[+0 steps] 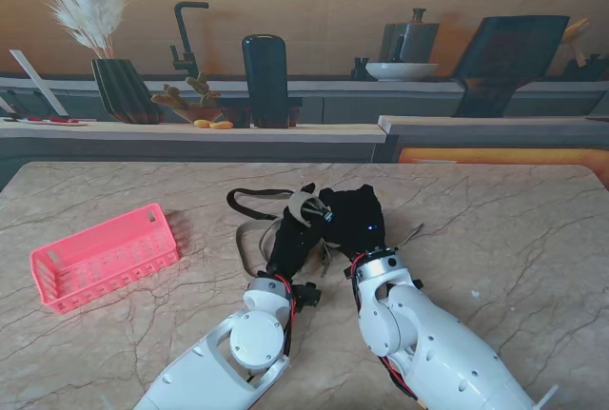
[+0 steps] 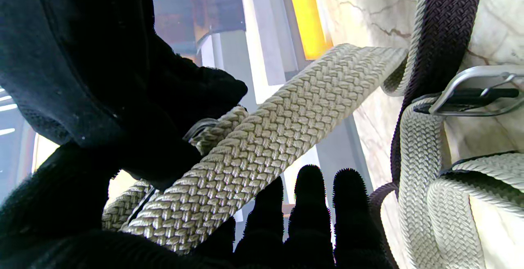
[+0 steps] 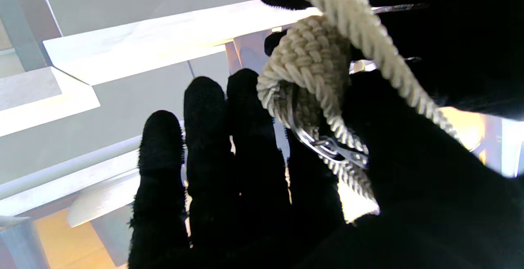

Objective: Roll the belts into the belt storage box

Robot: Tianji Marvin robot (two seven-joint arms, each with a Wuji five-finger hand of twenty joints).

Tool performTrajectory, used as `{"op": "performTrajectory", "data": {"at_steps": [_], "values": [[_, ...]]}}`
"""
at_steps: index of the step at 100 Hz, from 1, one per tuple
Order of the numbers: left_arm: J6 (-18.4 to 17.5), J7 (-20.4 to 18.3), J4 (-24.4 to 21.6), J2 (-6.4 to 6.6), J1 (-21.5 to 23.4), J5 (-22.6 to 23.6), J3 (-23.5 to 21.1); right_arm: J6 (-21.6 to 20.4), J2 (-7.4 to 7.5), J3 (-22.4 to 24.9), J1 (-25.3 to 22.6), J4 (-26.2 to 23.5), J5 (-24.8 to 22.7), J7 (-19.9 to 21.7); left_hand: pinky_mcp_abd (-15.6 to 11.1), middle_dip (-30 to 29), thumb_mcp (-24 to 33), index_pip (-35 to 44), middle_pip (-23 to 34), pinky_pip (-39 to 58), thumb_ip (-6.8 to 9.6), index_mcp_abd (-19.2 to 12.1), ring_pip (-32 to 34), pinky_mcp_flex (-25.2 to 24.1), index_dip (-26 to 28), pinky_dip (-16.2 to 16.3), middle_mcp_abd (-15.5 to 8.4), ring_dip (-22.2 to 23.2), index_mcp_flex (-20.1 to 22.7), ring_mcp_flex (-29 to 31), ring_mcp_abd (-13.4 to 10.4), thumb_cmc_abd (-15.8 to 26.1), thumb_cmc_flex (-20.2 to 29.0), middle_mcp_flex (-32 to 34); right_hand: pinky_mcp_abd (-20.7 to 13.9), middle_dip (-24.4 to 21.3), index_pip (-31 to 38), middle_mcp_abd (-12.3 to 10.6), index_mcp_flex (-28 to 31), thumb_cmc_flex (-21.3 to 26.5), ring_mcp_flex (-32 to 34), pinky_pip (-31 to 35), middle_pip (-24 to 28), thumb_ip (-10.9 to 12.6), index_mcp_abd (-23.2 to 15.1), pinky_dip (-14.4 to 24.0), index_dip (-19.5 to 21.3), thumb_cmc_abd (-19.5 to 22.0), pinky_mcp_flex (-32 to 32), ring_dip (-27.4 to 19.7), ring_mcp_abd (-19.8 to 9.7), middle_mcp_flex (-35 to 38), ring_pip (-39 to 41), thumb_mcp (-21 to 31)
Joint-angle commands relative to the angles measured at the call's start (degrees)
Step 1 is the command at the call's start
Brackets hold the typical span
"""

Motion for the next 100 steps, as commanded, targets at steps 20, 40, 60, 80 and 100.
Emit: {"op": "performTrajectory", "data": {"at_steps": [20,40,60,80,100], "values": [[1.73,2.15,-1.48,-1.44,1.05,-1.68,-0.03,-3.64,-1.15,-1.88,0.54,0.65,2.19,2.03,-2.56,0.07,-19.27,-1.03,2.21,3.05,1.03,-1.81,2.16,-0.10,3.70,1.03,-3.26,-0.31,-0.63,0.40,-3.44,12.10,14.62,0.15,0.32,-0.55,4.21,-0.70,1.21,2.75,0.68,1.04,0.64,2.62,-9.66,-1.35,0.50,3.28,-0.60,-0.51,-3.52,0.70,-0.27,2.86],[3.43,4.22,-2.61,-1.94,1.64,-2.98,-0.88,-6.99,-1.20,-2.29,0.64,1.75,2.84,1.79,-1.33,2.04,-16.70,6.34,5.74,8.31,1.52,-0.72,6.45,3.30,4.39,3.57,-3.95,0.67,0.09,6.06,-3.15,15.87,22.68,6.90,-1.34,-0.77,5.22,-3.78,1.48,0.53,1.86,0.37,0.34,2.75,-13.96,-1.66,0.68,-0.72,0.55,-0.65,-6.17,1.96,-1.07,3.64],[3.75,5.97,-5.09,-2.36,3.16,-7.23,-2.26,-9.24,-0.91,-2.33,0.72,2.50,2.26,1.43,0.25,3.91,-25.54,32.16,8.49,12.23,-1.58,-1.19,11.36,8.40,5.67,5.40,-4.31,2.31,0.06,14.79,-1.92,21.93,39.61,17.48,-2.25,-0.77,6.34,-5.12,0.37,-0.30,1.89,-0.52,0.32,2.43,-15.72,-1.87,1.19,-2.76,0.90,-0.71,-7.73,1.61,-2.09,5.18],[2.14,5.58,-6.62,-2.13,4.09,-9.58,-2.89,-9.78,-0.85,-1.81,0.26,2.22,3.53,3.19,2.27,3.68,-27.38,41.06,8.75,14.17,-3.12,-4.72,13.35,11.85,5.77,6.09,-3.77,2.83,8.04,20.69,-0.47,22.43,44.72,26.02,-2.13,-0.55,6.55,-4.69,-0.73,-0.15,1.28,-1.41,0.49,2.16,-15.23,-2.03,1.62,-1.93,0.59,-0.62,-7.53,0.45,-2.54,5.22],[1.12,7.44,-7.41,-2.39,4.55,-9.49,-3.45,-13.87,-0.14,-0.08,-1.03,0.69,6.90,9.74,3.26,3.77,-26.82,46.94,9.08,15.65,-1.98,-4.68,14.44,13.87,8.00,6.60,-3.28,3.05,7.94,23.33,-0.40,22.49,47.59,28.58,-2.03,0.32,2.09,-3.21,-7.06,-2.62,-2.31,-4.55,-2.32,2.28,-11.18,-0.71,3.85,-3.95,0.02,-0.97,-6.94,-5.51,-7.08,5.19]]}}
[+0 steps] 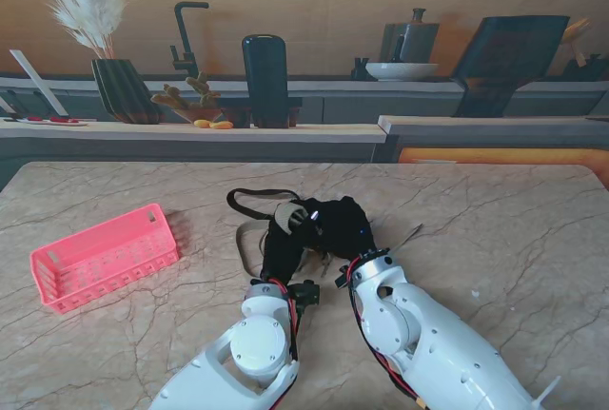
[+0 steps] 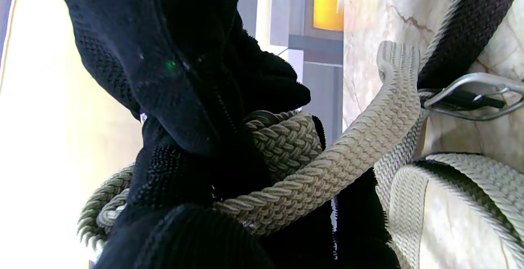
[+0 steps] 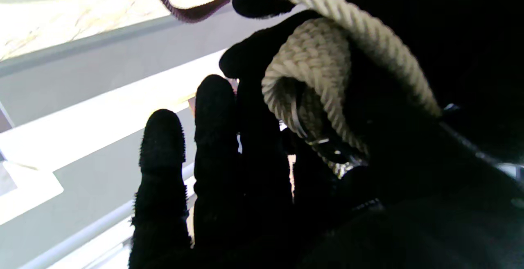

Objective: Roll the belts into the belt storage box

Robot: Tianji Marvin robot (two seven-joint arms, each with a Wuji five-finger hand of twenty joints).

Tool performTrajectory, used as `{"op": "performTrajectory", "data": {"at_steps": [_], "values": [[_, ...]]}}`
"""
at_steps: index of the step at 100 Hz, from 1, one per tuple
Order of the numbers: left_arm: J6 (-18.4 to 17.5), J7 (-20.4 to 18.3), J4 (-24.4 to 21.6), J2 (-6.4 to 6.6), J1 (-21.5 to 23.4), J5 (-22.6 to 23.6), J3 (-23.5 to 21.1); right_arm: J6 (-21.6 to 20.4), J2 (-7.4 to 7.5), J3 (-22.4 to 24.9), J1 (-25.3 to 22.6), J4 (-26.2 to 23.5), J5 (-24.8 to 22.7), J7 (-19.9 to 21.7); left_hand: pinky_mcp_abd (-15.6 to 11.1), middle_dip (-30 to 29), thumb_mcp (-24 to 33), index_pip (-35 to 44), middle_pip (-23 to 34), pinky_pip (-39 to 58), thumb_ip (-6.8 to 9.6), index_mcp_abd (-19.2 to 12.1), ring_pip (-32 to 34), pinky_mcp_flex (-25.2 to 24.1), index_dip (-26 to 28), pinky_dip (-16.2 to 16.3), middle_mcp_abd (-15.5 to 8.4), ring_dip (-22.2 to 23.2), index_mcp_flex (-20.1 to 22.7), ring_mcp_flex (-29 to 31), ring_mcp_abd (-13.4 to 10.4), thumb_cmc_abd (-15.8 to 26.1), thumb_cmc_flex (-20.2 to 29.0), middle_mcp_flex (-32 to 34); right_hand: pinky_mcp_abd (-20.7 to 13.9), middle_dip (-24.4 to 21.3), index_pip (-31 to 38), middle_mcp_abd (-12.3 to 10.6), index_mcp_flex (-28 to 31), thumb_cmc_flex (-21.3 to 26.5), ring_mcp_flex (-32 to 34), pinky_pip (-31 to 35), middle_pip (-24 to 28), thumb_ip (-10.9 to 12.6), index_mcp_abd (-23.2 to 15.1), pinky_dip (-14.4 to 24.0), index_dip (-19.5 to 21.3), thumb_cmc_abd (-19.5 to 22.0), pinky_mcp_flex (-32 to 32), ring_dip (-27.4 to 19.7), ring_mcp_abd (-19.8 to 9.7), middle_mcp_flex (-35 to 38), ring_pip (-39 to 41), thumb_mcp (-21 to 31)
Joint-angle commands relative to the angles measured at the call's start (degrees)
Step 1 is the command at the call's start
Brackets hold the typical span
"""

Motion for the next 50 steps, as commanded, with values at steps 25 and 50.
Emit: {"op": "performTrajectory", "data": {"at_steps": [25,50], "values": [[-0.97,0.27,-3.47,0.48,1.23,1.58,-2.27,-6.31,2.34,4.92,-5.22,-6.06,6.20,15.51,0.97,0.86,6.62,8.82,3.43,3.15,5.94,-3.54,3.38,2.81,4.54,1.53,-0.92,1.52,1.48,4.71,-0.05,9.78,8.66,6.42,-2.20,1.86,-26.41,1.95,-14.31,-8.54,-8.19,-7.71,-8.91,6.48,0.07,4.22,13.53,-2.98,-3.11,-1.64,-2.06,-19.54,-9.44,6.99],[-0.93,-1.62,-4.09,1.19,1.64,1.38,-2.56,-6.89,3.98,8.80,-8.12,-9.92,4.70,20.35,2.96,1.16,10.48,7.88,4.06,4.01,7.12,-4.32,4.85,2.49,5.38,1.93,-0.25,2.15,2.52,4.64,1.52,6.74,8.84,6.72,-1.87,0.90,-32.58,3.19,-20.57,-13.24,-11.00,-12.06,-15.61,5.75,2.75,7.03,14.76,-0.93,-4.89,-2.34,-1.10,-27.85,-14.01,-0.22]]}}
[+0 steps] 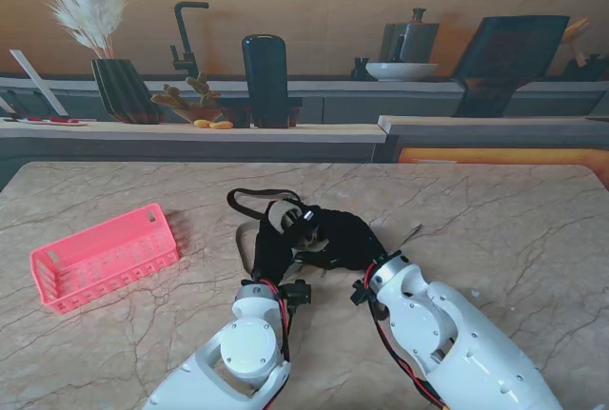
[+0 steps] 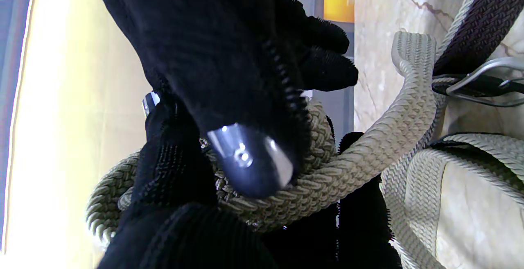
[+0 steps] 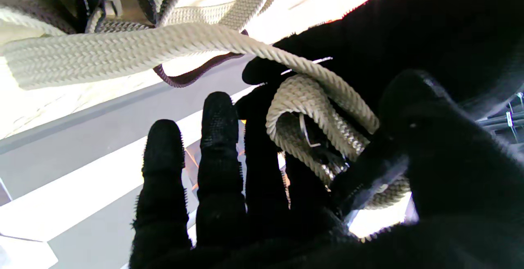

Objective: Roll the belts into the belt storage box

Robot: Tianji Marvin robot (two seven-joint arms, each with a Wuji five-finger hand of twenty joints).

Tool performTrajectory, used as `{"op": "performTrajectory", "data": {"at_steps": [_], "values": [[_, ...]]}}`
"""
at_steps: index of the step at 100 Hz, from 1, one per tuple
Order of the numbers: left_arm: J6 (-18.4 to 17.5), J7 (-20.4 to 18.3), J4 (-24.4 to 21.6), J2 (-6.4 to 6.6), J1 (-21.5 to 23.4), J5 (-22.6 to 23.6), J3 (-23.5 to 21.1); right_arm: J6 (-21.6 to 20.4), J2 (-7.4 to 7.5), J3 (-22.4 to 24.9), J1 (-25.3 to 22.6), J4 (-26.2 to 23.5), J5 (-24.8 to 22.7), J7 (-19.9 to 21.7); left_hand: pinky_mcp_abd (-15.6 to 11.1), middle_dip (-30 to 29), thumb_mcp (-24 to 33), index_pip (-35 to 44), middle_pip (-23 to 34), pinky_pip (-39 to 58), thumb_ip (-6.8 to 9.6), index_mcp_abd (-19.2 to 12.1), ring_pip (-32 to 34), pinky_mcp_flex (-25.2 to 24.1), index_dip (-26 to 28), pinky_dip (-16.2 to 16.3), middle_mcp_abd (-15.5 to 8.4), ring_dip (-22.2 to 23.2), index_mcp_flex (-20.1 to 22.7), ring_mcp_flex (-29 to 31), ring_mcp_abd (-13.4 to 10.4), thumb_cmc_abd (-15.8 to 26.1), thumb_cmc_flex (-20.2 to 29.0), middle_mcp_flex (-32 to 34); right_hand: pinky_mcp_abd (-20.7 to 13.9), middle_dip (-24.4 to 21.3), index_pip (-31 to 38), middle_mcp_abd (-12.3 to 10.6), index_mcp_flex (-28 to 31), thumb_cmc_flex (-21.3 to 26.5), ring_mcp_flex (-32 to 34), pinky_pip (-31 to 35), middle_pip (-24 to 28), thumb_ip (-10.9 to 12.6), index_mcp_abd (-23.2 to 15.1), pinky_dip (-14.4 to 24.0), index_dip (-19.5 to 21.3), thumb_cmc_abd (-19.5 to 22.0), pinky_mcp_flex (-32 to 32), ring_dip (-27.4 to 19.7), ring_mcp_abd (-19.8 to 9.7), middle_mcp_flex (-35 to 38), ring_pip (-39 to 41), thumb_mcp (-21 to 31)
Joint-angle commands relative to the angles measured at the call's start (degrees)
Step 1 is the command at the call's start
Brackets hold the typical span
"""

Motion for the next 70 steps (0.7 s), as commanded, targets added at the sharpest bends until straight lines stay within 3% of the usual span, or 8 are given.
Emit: {"op": "performTrajectory", "data": {"at_steps": [1,13,25,32,50,56,63,70], "values": [[-0.54,-0.46,-1.27,-0.02,-0.29,-0.28,-0.48,-0.02,0.44,0.40,-1.95,-0.75,-1.26,-0.26,1.09,0.62,12.15,2.07,4.19,2.17,7.42,-2.99,5.03,0.36,1.19,1.22,-1.08,2.19,1.78,3.79,-2.54,8.43,6.88,4.96,-1.04,-1.74,-5.57,3.56,0.98,-2.88,-1.09,-1.39,-6.04,1.75,-4.27,1.62,-0.87,0.07,-0.57,-0.46,-0.20,-2.75,-0.98,-1.78],[-0.27,-2.17,-1.36,0.45,-0.31,-0.71,-0.59,1.43,0.81,2.75,-4.21,-3.40,-2.39,0.51,1.58,2.00,15.04,1.17,6.20,2.40,7.37,-4.27,6.82,0.76,2.27,1.31,-2.05,3.99,2.61,4.60,-2.54,6.63,6.88,5.49,-0.37,-1.77,-3.74,4.63,6.97,-2.42,-0.10,-1.43,-6.19,1.96,-5.91,2.26,0.24,0.49,-0.17,-0.27,0.86,-0.35,-0.82,-2.05],[0.34,-3.10,-1.39,0.61,-0.46,-1.37,-0.52,1.42,0.94,4.44,-5.67,-5.05,-0.31,2.48,1.92,7.71,14.51,0.40,10.81,3.10,7.38,-4.86,10.26,2.00,3.82,1.47,-2.93,8.03,3.13,6.73,-2.58,6.23,6.87,6.26,-0.20,-1.49,-0.23,3.75,13.66,6.44,2.55,-1.51,-6.42,2.35,-11.80,3.29,2.81,4.19,1.10,0.00,0.90,4.96,-0.73,-2.32],[0.62,-2.88,-1.23,0.44,-0.66,-1.64,-0.36,0.67,0.93,4.53,-5.66,-4.97,1.27,3.34,1.84,11.16,13.65,0.16,13.14,3.74,7.12,-4.77,11.88,2.88,3.96,1.62,-3.28,9.72,2.91,7.72,-2.42,6.21,6.85,6.20,-0.02,-1.22,7.31,3.41,12.70,14.17,3.62,-1.56,-6.17,0.10,-16.17,3.85,-4.19,5.98,1.53,0.30,0.94,7.28,-0.47,-4.10],[1.72,-2.82,-1.27,0.41,-0.85,-1.49,-0.28,0.09,1.61,3.98,-5.04,-4.66,2.42,7.32,3.21,21.53,10.72,1.13,15.83,4.98,8.19,-3.33,14.39,8.19,5.18,1.03,-3.87,11.47,2.47,11.83,-2.22,1.65,5.66,7.62,0.07,-0.40,7.76,3.52,12.70,18.39,4.25,-1.79,-5.56,0.93,-21.92,3.70,-7.44,9.47,1.71,0.39,0.94,9.19,-0.48,1.09],[2.00,-3.45,-1.37,0.62,-0.79,-1.50,-0.35,0.11,1.88,3.95,-4.81,-4.77,3.46,9.27,3.92,24.43,26.57,0.83,14.71,5.38,6.50,-2.73,14.64,9.93,5.64,-0.34,-3.65,11.79,2.33,13.00,-2.30,-5.77,-5.67,8.30,-0.10,1.87,4.44,3.60,11.72,18.87,3.86,-2.10,-6.57,1.59,-22.98,3.86,-4.17,10.11,1.41,0.89,0.98,9.18,-0.41,3.05],[2.27,-4.81,-1.50,1.04,-0.69,-1.57,-0.44,0.29,2.24,4.19,-4.66,-5.06,4.47,11.55,4.16,27.09,39.01,-1.36,14.42,5.82,5.23,-1.91,14.95,12.41,6.34,-1.15,-3.60,12.40,2.06,14.50,-2.84,-12.44,-14.57,7.87,-0.40,2.32,3.45,3.64,9.25,19.97,3.43,-2.28,-6.61,1.51,-24.61,3.88,-3.94,10.08,1.16,1.02,0.89,8.69,-0.36,3.62],[2.36,-5.64,-1.25,1.32,-0.83,-0.91,-0.37,0.34,2.50,4.54,-4.57,-5.24,5.52,13.30,3.72,29.51,44.18,-4.53,14.15,6.78,3.69,-0.64,15.43,15.94,8.18,-2.16,-3.80,13.15,2.04,16.76,-4.10,-18.27,-16.66,7.52,-0.81,2.80,3.11,3.55,6.56,20.54,2.97,-2.40,-6.43,1.44,-25.86,3.92,-4.20,10.49,1.05,1.18,0.76,8.21,-0.22,3.92]]}}
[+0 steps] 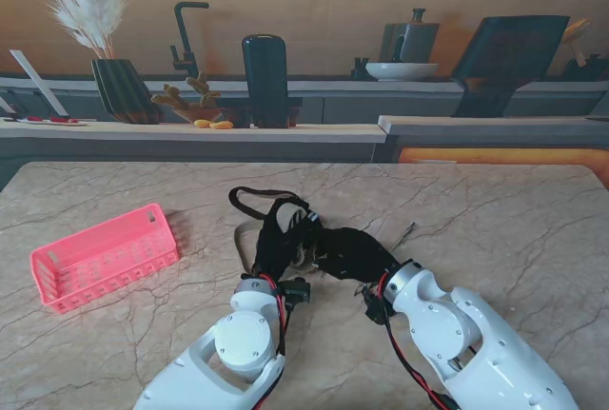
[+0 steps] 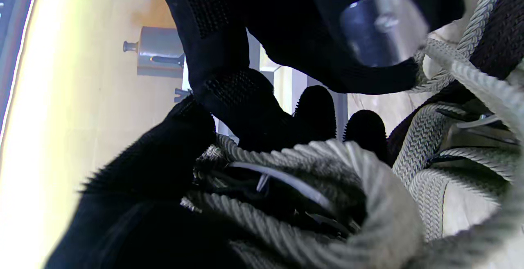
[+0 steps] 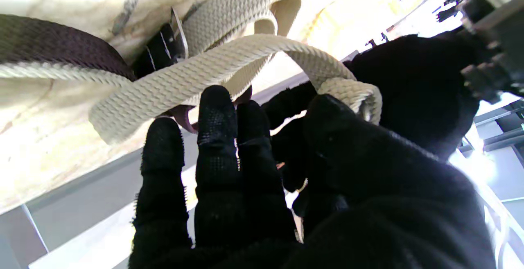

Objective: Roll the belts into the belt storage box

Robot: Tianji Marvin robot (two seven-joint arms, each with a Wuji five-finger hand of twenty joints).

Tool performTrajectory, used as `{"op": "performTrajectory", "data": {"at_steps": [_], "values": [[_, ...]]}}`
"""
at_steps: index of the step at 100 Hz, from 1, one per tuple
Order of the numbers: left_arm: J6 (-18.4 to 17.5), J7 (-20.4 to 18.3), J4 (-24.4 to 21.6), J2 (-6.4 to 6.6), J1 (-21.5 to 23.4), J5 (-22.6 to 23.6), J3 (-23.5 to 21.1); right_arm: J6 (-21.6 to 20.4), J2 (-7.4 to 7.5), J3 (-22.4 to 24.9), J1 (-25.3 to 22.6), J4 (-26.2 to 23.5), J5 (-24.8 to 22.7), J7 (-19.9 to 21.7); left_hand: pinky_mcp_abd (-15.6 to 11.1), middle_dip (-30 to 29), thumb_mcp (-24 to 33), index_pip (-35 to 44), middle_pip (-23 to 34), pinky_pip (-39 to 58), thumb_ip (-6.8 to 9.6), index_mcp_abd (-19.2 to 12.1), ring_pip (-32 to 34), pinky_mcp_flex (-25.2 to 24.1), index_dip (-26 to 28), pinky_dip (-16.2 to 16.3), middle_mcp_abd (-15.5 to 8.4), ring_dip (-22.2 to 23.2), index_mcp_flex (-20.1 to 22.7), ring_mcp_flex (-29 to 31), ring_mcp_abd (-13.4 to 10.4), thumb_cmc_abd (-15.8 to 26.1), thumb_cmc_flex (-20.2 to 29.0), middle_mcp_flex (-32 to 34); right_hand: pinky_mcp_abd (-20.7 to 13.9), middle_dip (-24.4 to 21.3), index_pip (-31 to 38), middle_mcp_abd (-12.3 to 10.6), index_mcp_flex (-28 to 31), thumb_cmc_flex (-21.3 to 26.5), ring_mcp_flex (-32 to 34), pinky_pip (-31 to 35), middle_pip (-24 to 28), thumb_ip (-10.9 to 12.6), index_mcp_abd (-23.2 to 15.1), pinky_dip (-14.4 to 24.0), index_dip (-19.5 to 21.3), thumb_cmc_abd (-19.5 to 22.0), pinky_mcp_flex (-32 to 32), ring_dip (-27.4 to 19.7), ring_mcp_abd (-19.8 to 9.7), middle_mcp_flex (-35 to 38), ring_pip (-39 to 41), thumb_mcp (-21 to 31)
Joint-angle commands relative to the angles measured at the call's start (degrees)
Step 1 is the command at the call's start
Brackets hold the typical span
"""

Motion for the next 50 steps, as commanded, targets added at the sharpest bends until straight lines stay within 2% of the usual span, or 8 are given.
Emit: {"op": "performTrajectory", "data": {"at_steps": [1,5,15,20,28,33,41,50], "values": [[0.08,-0.90,-0.49,0.24,-0.12,0.75,0.15,-0.27,0.26,-0.08,-0.36,-0.56,-0.11,0.56,0.03,2.67,5.93,-3.21,-0.33,2.40,-2.07,0.09,1.25,3.68,2.28,-1.65,-2.69,1.46,0.24,3.24,-2.95,-5.22,-1.89,1.01,-0.94,0.95,1.67,-0.04,-1.53,2.38,-0.44,-1.09,-0.51,1.52,-11.05,1.15,1.14,2.36,-0.45,0.79,-0.25,-0.46,-0.12,1.94],[0.24,-1.71,-0.45,0.50,-0.19,1.05,0.16,-0.22,0.37,0.18,-0.38,-0.67,0.79,1.50,0.08,4.42,6.16,-4.05,-2.75,2.68,-2.28,0.30,1.29,5.38,3.03,-2.58,-2.30,2.36,0.14,3.85,-3.13,-6.42,0.26,1.07,-0.98,1.17,2.12,0.04,-1.96,2.22,-0.60,-1.17,-0.53,1.46,-11.18,1.20,1.05,2.71,-0.49,0.91,-0.19,-0.67,0.00,1.80],[0.83,-4.48,-0.78,1.37,-0.16,1.02,-0.09,-0.02,0.57,1.47,-1.01,-1.37,1.69,2.70,0.90,6.02,2.83,-4.19,-8.67,6.72,-1.64,0.37,3.11,8.26,1.79,-2.67,-0.06,6.54,-0.82,5.85,-2.53,-1.61,5.92,0.49,-0.92,0.62,3.45,0.30,1.29,-0.36,-0.88,-1.33,-0.35,3.21,-7.72,1.89,0.15,3.64,-0.76,1.26,0.28,-0.99,0.28,-0.65],[1.13,-5.72,-0.72,1.82,-0.26,1.56,-0.19,0.06,0.60,2.48,-1.64,-1.98,1.08,2.49,1.11,5.58,-0.26,-3.63,-11.15,9.02,-1.44,0.73,5.64,8.53,0.90,0.35,1.47,10.56,-0.81,6.52,-3.47,1.79,8.64,0.56,-0.71,-0.93,7.12,0.48,3.93,-0.62,-0.71,-1.60,0.27,1.17,-5.97,2.63,-3.91,0.99,-0.62,1.39,0.44,-0.79,0.30,-3.30],[1.53,-7.44,-0.01,2.55,-0.79,4.10,-0.20,-0.41,0.66,4.49,-2.87,-3.19,-1.03,1.66,0.66,4.68,-3.46,-3.23,-11.86,14.29,-1.30,1.03,10.34,11.37,0.26,5.61,2.27,14.76,-0.54,9.08,-6.92,4.52,10.73,1.13,-0.56,-1.06,14.58,0.41,5.90,-0.91,0.07,-1.52,0.55,0.26,-4.02,3.05,-6.08,-2.16,-0.22,1.58,0.51,0.30,0.60,-7.93],[1.81,-8.92,0.19,3.12,-1.01,5.10,-0.32,-1.27,0.73,5.97,-3.70,-4.04,-2.85,1.03,0.60,3.78,-5.22,-3.05,-10.99,17.54,-0.88,0.76,14.34,12.56,-0.06,10.02,2.13,17.65,-0.38,10.29,-8.12,5.47,11.24,1.13,-0.46,-0.99,16.05,0.13,6.57,-1.96,0.73,-1.41,0.83,-0.04,-2.95,3.10,-6.01,-3.26,0.08,1.67,0.33,1.09,0.87,-9.17],[2.41,-9.80,0.49,3.49,-1.38,6.17,-0.41,-2.48,0.78,8.21,-5.09,-5.38,-5.89,-0.44,-0.01,3.20,-4.74,-3.37,-9.60,21.77,-0.36,0.36,19.55,15.10,-0.24,14.06,1.93,20.29,0.29,12.72,-10.40,4.70,9.78,2.05,-0.33,-0.90,17.26,-0.12,7.39,-3.08,1.54,-1.26,1.28,0.05,-1.71,3.12,-4.91,-4.85,0.39,1.73,0.17,2.36,1.08,-9.37],[3.26,-9.83,0.94,3.37,-1.88,6.08,-0.37,-3.96,0.68,10.09,-6.34,-6.33,-8.93,-2.89,-1.16,2.53,1.58,-4.94,-6.68,24.52,-0.26,1.13,22.53,18.29,0.21,16.05,1.58,21.25,1.60,15.56,-11.71,-0.79,4.74,3.91,-0.44,-0.91,15.76,-0.57,6.83,-4.21,2.22,-1.05,1.62,0.04,-1.24,3.11,-3.23,-5.56,0.62,1.75,-0.19,2.87,1.10,-7.85]]}}
